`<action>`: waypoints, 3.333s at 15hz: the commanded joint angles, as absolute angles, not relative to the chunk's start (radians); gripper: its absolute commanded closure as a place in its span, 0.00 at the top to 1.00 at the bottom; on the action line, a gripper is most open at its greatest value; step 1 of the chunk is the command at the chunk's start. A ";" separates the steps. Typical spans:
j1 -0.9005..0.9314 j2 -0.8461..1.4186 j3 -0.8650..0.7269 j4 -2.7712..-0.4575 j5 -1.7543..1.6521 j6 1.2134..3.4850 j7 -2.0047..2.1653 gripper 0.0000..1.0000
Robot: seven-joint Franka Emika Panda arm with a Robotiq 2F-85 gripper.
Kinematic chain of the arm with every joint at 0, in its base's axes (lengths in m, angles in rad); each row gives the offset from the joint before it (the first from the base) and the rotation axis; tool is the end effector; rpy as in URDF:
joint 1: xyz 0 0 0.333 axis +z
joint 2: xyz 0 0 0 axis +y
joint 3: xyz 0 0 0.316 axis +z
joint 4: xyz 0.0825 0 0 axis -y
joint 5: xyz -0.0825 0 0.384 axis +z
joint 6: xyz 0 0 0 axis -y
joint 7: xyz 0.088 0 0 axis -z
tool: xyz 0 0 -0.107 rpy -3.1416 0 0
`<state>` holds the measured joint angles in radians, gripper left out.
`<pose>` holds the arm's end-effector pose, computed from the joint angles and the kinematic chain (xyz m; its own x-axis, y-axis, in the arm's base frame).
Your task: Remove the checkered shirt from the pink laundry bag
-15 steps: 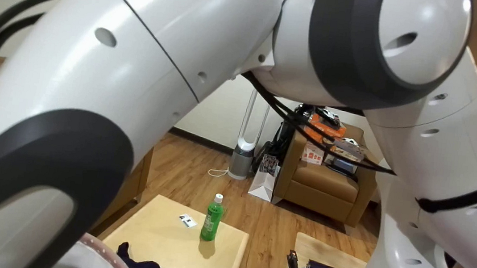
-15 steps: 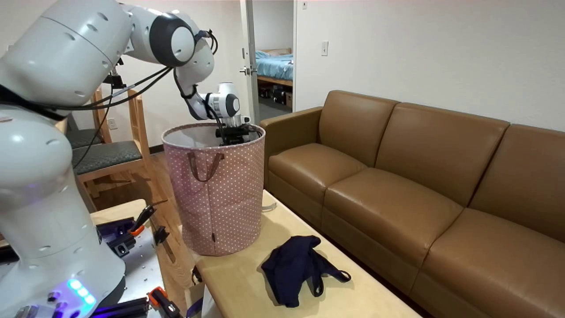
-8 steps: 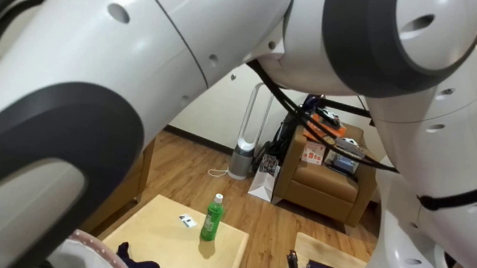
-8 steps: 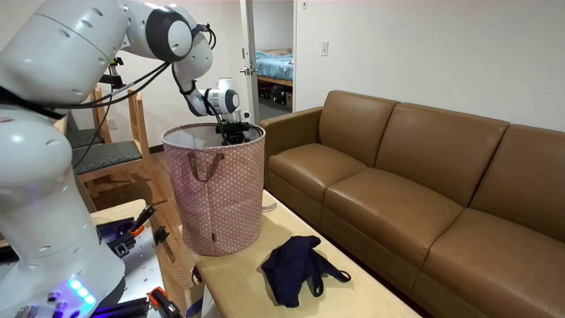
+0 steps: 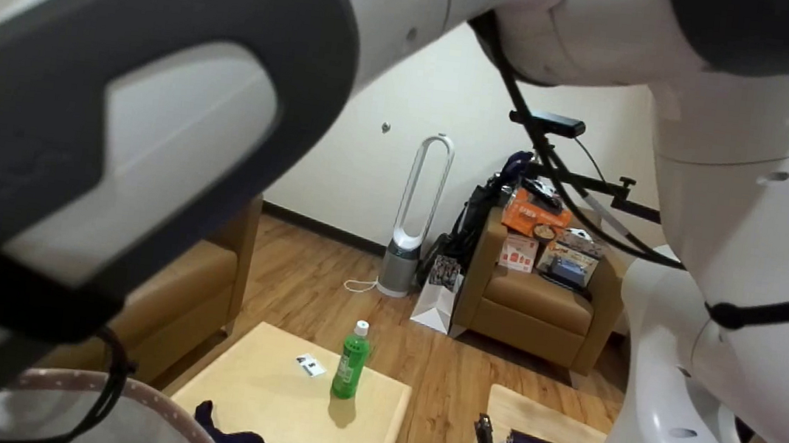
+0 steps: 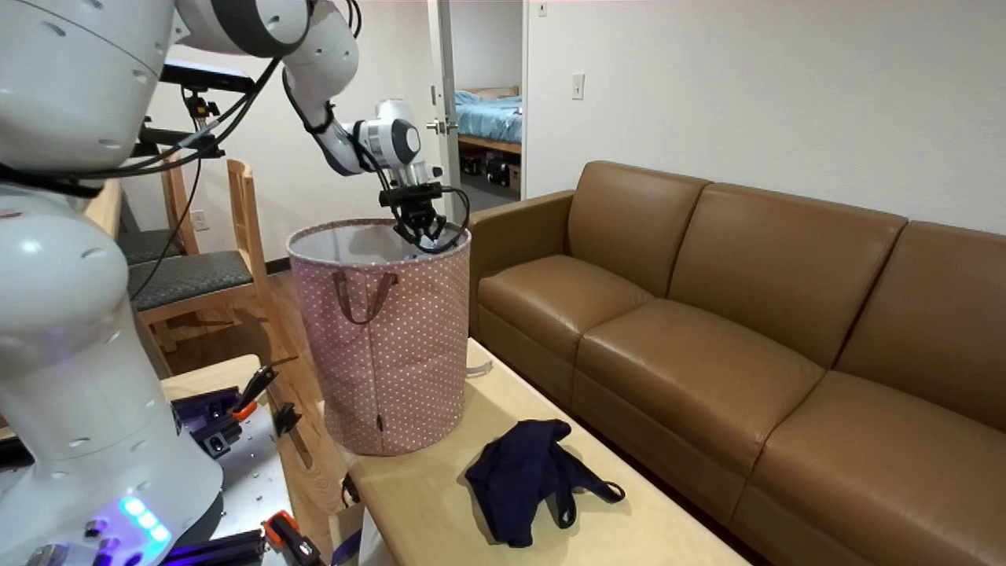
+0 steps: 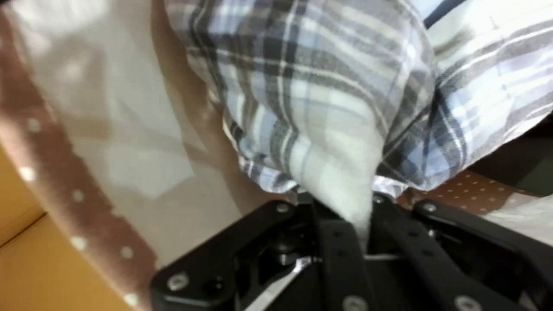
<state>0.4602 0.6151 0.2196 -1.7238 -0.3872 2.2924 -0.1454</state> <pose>0.5335 0.4028 0.2336 0.5020 0.8627 -0.0609 0.8592 -0.4895 0.1487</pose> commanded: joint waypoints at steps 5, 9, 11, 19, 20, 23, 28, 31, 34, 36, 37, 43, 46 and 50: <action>0.431 0.337 0.216 -1.881 -0.393 2.164 -0.125 0.05; 0.399 0.214 0.222 -1.884 -0.398 2.033 -0.150 0.05; 0.381 0.167 0.224 -1.860 -0.399 1.951 -0.174 0.05; 0.281 -0.059 0.208 -1.845 -0.363 1.813 -0.289 0.05; 0.268 -0.089 0.202 -1.848 -0.355 1.801 -0.294 0.05; 0.229 -0.195 0.169 -1.871 -0.310 1.773 -0.312 0.05; 0.191 -0.349 0.126 -1.889 -0.280 1.687 -0.282 0.05; 0.177 -0.442 0.108 -1.873 -0.263 1.598 -0.253 0.05; 0.167 -0.506 0.106 -1.818 -0.260 1.513 -0.226 0.05; 0.169 -0.507 0.104 -1.775 -0.264 1.479 -0.243 0.05; 0.174 -0.513 0.104 -1.816 -0.276 1.515 -0.249 0.05; 0.172 -0.490 0.099 -1.816 -0.270 1.521 -0.245 0.06; 0.141 -0.456 0.064 -1.822 -0.254 1.537 -0.190 0.05; 0.062 -0.421 -0.007 -1.913 -0.259 1.625 -0.082 0.05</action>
<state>0.1180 -0.4383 0.0275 -1.8553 -0.2799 1.5505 -0.1488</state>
